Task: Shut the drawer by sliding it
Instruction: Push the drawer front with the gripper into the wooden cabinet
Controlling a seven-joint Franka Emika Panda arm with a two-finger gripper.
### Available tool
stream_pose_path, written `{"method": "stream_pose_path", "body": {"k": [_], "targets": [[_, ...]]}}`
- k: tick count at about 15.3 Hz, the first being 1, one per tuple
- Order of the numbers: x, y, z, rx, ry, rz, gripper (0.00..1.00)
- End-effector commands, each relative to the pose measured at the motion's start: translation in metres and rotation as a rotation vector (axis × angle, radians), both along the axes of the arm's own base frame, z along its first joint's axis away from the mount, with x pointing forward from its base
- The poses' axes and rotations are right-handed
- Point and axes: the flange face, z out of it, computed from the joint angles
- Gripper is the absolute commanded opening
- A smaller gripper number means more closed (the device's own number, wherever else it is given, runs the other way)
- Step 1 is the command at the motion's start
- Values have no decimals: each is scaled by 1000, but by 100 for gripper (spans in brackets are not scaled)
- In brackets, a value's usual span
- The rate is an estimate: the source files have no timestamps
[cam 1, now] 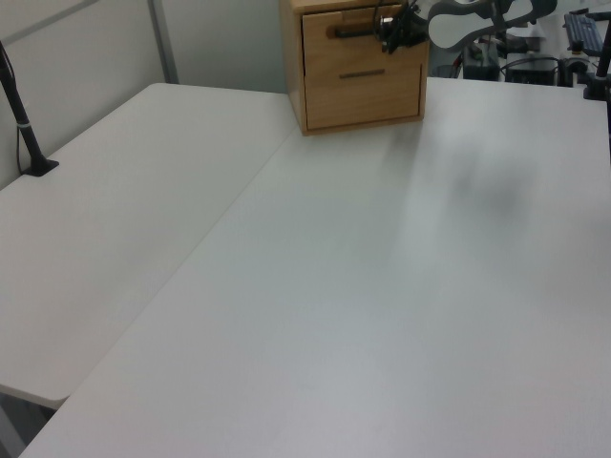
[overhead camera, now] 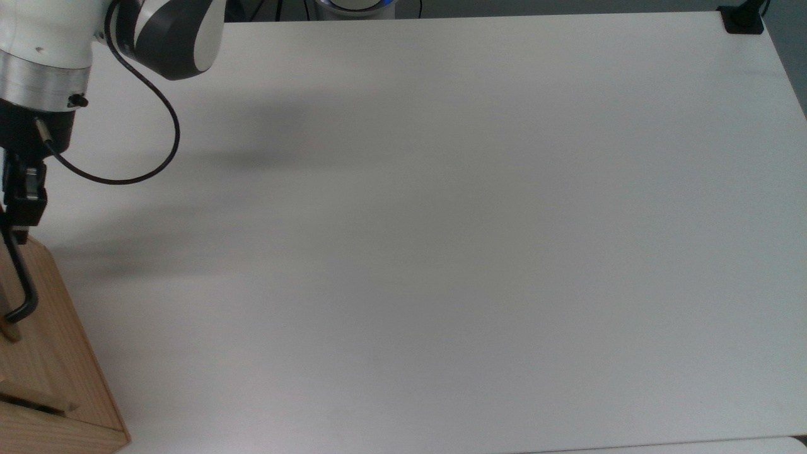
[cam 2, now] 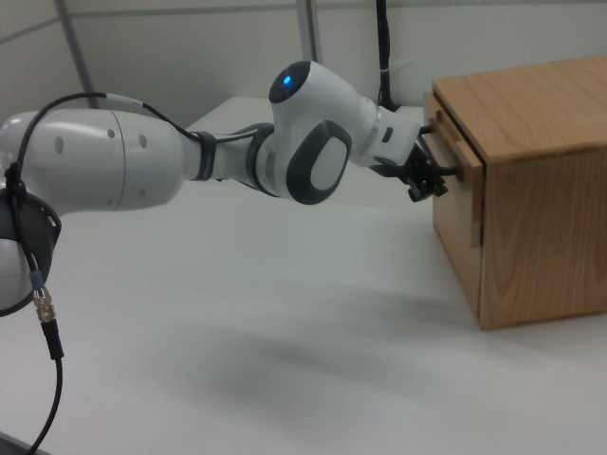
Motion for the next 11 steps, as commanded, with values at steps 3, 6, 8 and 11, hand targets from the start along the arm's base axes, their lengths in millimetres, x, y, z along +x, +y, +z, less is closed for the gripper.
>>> {"method": "stream_pose_path", "body": {"k": [3,6,8,11], "targets": [[-5,-32,2,-98,-60,-11,19],[-5,-27,7,-115,-54,4,29],[-4,-4,11,-99,-49,33,35],[-3,34,13,-62,20,66,52]]}}
